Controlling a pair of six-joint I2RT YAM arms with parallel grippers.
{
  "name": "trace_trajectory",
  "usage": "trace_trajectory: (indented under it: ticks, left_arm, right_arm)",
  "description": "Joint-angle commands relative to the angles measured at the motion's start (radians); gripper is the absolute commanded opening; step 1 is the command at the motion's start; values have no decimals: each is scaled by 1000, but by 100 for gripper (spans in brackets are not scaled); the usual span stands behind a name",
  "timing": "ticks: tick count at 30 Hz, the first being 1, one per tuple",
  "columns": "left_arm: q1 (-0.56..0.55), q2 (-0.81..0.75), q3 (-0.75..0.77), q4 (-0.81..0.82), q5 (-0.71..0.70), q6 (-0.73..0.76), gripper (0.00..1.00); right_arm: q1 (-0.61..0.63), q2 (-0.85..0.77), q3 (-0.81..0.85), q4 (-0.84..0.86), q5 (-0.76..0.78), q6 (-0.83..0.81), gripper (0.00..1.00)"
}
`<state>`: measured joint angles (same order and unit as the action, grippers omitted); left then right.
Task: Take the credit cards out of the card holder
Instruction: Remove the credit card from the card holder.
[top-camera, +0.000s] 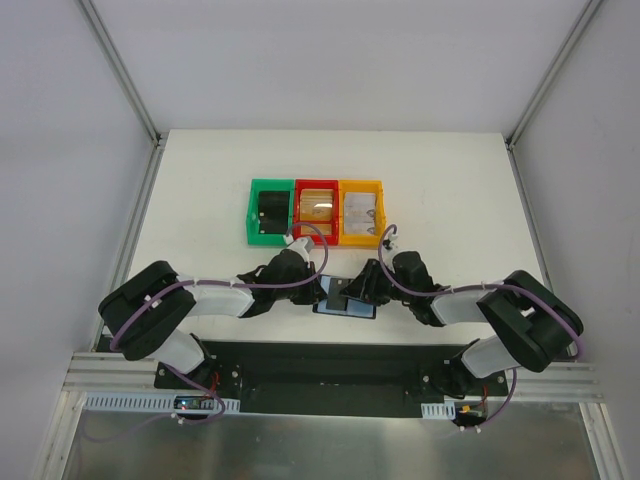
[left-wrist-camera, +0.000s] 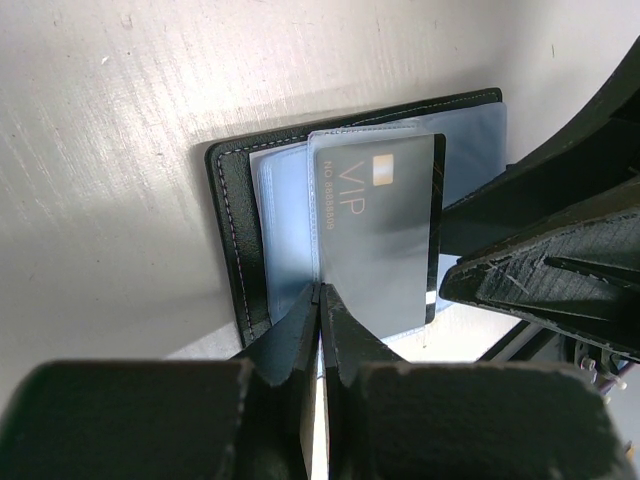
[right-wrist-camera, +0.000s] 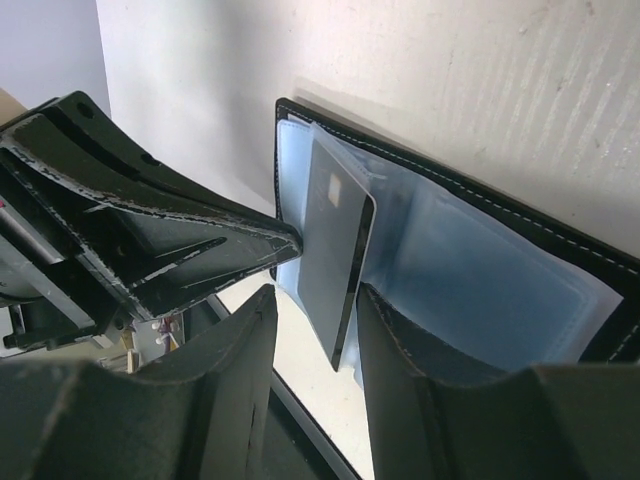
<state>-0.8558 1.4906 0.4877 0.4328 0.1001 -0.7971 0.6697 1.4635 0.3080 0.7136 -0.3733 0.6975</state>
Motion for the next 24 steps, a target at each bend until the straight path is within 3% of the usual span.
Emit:
trace_trajectory:
  ticks: [1, 6, 17, 24]
  left_arm:
    - [3, 26, 0, -26, -8, 2, 0]
    - [3, 26, 0, -26, -7, 2, 0]
    - [4, 26, -3, -25, -8, 1, 0]
    - [3, 30, -6, -22, -8, -4, 0]
  right_arm:
    - [-4, -23, -1, 89, -30, 10, 40]
    - [-5, -15, -1, 119, -39, 23, 36]
    - [-9, -11, -7, 149, -45, 31, 14]
    - [-15, -14, -14, 152, -47, 33, 8]
